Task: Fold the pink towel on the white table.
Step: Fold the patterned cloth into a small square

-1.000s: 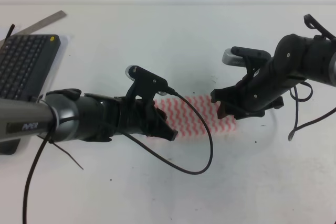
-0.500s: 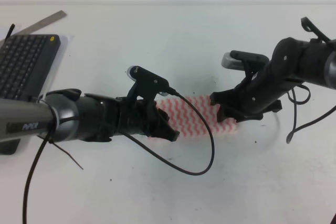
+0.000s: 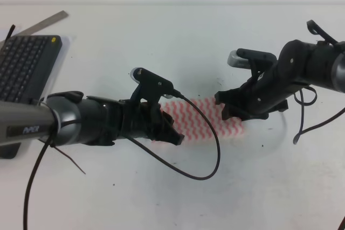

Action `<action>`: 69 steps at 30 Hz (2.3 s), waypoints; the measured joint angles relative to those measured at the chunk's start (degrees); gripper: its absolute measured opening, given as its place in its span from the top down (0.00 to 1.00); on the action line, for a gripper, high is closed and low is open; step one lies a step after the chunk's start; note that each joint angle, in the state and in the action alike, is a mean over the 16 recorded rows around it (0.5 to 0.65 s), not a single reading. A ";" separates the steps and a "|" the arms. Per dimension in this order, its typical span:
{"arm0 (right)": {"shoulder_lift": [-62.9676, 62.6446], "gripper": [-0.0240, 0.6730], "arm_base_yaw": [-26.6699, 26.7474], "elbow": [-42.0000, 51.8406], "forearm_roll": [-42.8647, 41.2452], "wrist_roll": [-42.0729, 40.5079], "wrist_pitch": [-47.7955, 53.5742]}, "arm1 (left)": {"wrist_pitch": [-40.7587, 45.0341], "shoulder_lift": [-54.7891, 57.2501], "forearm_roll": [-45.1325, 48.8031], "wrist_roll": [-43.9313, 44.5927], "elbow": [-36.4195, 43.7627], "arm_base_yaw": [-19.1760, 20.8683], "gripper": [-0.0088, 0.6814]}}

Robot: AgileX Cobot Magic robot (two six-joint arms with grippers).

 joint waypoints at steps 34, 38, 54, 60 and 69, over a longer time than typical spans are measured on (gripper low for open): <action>2.21 0.95 0.00 -1.14 1.66 -0.05 2.70 | 0.06 0.13 0.02 0.01 -0.02 -0.03 0.80; 2.44 0.98 0.00 -2.14 2.52 -0.39 3.84 | 0.06 0.11 0.02 0.01 -0.01 -0.03 0.80; 1.90 0.99 0.00 -7.30 3.59 -1.32 9.00 | -0.03 -0.02 0.00 0.00 0.00 0.00 0.80; -0.20 0.99 0.00 -7.70 3.11 -1.32 9.74 | -0.06 0.02 0.01 -0.01 0.00 0.00 0.80; -2.56 0.98 0.22 -7.75 3.30 -1.32 10.58 | -0.03 -0.02 0.00 0.00 0.00 0.00 0.80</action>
